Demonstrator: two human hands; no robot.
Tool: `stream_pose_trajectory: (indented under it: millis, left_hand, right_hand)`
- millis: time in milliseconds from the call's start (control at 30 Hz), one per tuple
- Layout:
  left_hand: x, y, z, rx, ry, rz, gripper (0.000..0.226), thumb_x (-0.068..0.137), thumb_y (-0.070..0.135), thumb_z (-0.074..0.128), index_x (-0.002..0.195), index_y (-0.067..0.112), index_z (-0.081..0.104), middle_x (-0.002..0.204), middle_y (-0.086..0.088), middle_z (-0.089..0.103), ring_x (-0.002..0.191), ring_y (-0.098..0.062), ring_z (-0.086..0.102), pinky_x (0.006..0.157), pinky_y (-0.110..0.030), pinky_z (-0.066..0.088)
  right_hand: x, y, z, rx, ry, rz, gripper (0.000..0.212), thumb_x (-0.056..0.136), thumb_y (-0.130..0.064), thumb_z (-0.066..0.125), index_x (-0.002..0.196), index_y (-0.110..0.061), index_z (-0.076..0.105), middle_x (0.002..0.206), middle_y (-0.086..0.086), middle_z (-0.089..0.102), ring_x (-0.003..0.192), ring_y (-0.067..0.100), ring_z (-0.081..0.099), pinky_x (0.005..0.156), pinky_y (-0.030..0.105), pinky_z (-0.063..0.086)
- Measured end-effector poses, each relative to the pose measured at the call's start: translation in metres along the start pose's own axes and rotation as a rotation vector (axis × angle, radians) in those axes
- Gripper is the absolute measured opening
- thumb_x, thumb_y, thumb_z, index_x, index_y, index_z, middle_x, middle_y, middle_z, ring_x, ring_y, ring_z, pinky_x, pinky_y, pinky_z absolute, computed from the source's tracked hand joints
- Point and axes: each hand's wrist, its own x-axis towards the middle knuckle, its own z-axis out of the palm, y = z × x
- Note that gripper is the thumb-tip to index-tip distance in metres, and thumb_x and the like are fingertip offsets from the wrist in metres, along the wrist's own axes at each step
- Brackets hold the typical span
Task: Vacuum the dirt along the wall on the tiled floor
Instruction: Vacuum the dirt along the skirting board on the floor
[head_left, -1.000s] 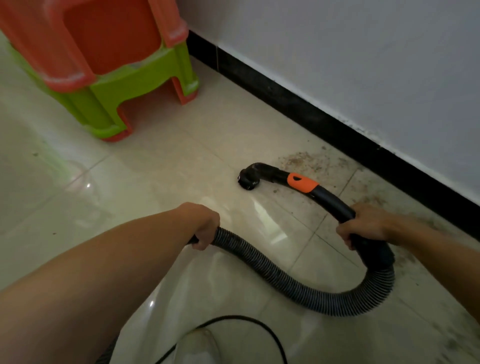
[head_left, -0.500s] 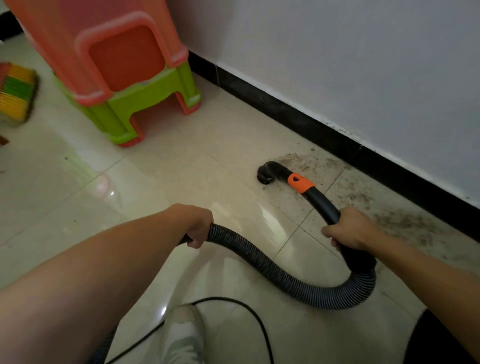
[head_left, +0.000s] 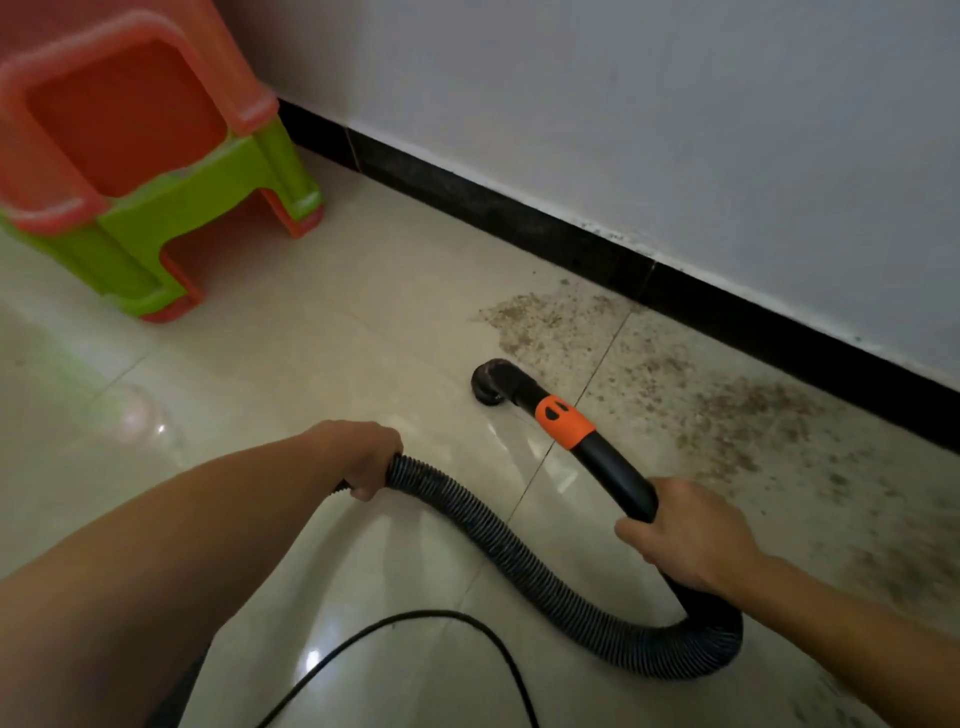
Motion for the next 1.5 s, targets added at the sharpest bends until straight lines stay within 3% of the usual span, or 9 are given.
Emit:
stream_pose_trajectory:
  millis: [200, 333, 467, 533, 600, 733, 967, 1333, 1500]
  left_hand:
    - [0.029, 0.0, -0.039, 0.173, 0.021, -0.047, 0.022, 0.067, 0.007, 0.073, 0.086, 0.016, 0.065, 0.079, -0.003, 0.06, 0.068, -0.017, 0.057, 0.057, -0.026, 0.041]
    - [0.035, 0.002, -0.06, 0.213, 0.074, -0.072, 0.034, 0.069, 0.006, 0.073, 0.103, 0.009, 0.072, 0.085, -0.004, 0.062, 0.071, -0.018, 0.059, 0.059, -0.025, 0.043]
    - [0.014, 0.003, -0.072, 0.209, 0.179, -0.125, 0.019, 0.075, 0.005, 0.07, 0.093, 0.011, 0.069, 0.068, -0.002, 0.057, 0.051, -0.012, 0.051, 0.037, -0.019, 0.038]
    - [0.009, -0.008, -0.072, 0.145, 0.201, -0.14, 0.015, 0.079, 0.008, 0.069, 0.091, 0.013, 0.063, 0.075, -0.001, 0.059, 0.059, -0.013, 0.055, 0.047, -0.019, 0.045]
    - [0.004, -0.022, -0.067, 0.077, 0.167, -0.133, 0.016, 0.082, 0.012, 0.07, 0.095, 0.016, 0.061, 0.09, -0.001, 0.06, 0.077, -0.015, 0.058, 0.067, -0.023, 0.05]
    - [-0.01, -0.03, -0.052, 0.101, 0.163, -0.182, 0.023, 0.068, 0.007, 0.073, 0.09, 0.012, 0.066, 0.079, -0.003, 0.058, 0.067, -0.018, 0.057, 0.058, -0.026, 0.043]
    - [-0.014, -0.054, -0.03, 0.032, 0.108, -0.242, 0.025, 0.066, 0.006, 0.072, 0.09, 0.01, 0.064, 0.077, -0.003, 0.058, 0.067, -0.02, 0.058, 0.058, -0.028, 0.043]
    - [0.0, -0.055, -0.012, -0.019, 0.027, -0.273, 0.044, 0.071, 0.012, 0.076, 0.112, 0.008, 0.065, 0.095, -0.006, 0.066, 0.077, -0.021, 0.061, 0.064, -0.028, 0.047]
    - [0.005, -0.037, -0.02, -0.013, 0.023, -0.19, 0.04, 0.07, 0.011, 0.076, 0.109, 0.008, 0.067, 0.09, -0.005, 0.064, 0.074, -0.02, 0.061, 0.063, -0.028, 0.046]
  right_hand:
    - [0.017, -0.003, 0.003, 0.211, 0.106, 0.159, 0.017, 0.078, -0.033, 0.069, 0.081, -0.017, 0.062, 0.058, 0.0, 0.07, 0.055, 0.018, 0.068, 0.062, 0.035, 0.059]
    - [0.028, 0.005, 0.014, 0.453, 0.173, 0.227, 0.017, 0.08, -0.021, 0.071, 0.082, -0.005, 0.066, 0.057, 0.006, 0.071, 0.056, 0.024, 0.07, 0.069, 0.042, 0.061]
    - [0.027, 0.007, 0.02, 0.749, 0.25, 0.351, 0.015, 0.083, -0.009, 0.069, 0.093, 0.001, 0.064, 0.065, 0.015, 0.068, 0.056, 0.028, 0.066, 0.063, 0.038, 0.057]
    - [0.027, 0.006, 0.018, 0.797, 0.303, 0.406, 0.019, 0.083, -0.009, 0.069, 0.097, 0.002, 0.063, 0.067, 0.016, 0.065, 0.055, 0.028, 0.064, 0.061, 0.038, 0.055]
    - [0.035, 0.0, 0.009, 0.782, 0.314, 0.398, 0.021, 0.084, -0.008, 0.069, 0.099, 0.004, 0.062, 0.069, 0.017, 0.064, 0.055, 0.027, 0.062, 0.055, 0.033, 0.053]
    - [0.065, -0.019, -0.01, 0.726, 0.311, 0.33, 0.022, 0.086, -0.01, 0.07, 0.102, 0.002, 0.06, 0.073, 0.016, 0.064, 0.055, 0.026, 0.061, 0.052, 0.03, 0.05]
    - [0.117, -0.037, -0.018, 0.644, 0.365, 0.31, 0.028, 0.083, -0.022, 0.073, 0.101, -0.004, 0.06, 0.076, 0.017, 0.07, 0.068, 0.033, 0.071, 0.075, 0.052, 0.061]
    - [0.159, -0.12, -0.067, -0.008, 0.345, 0.093, 0.047, 0.089, -0.044, 0.065, 0.12, -0.012, 0.051, 0.09, 0.011, 0.06, 0.072, 0.027, 0.058, 0.064, 0.032, 0.044]
    - [0.138, -0.07, -0.067, 0.098, 0.308, 0.166, 0.04, 0.087, -0.038, 0.068, 0.111, -0.01, 0.051, 0.08, 0.012, 0.062, 0.066, 0.025, 0.06, 0.058, 0.03, 0.044]
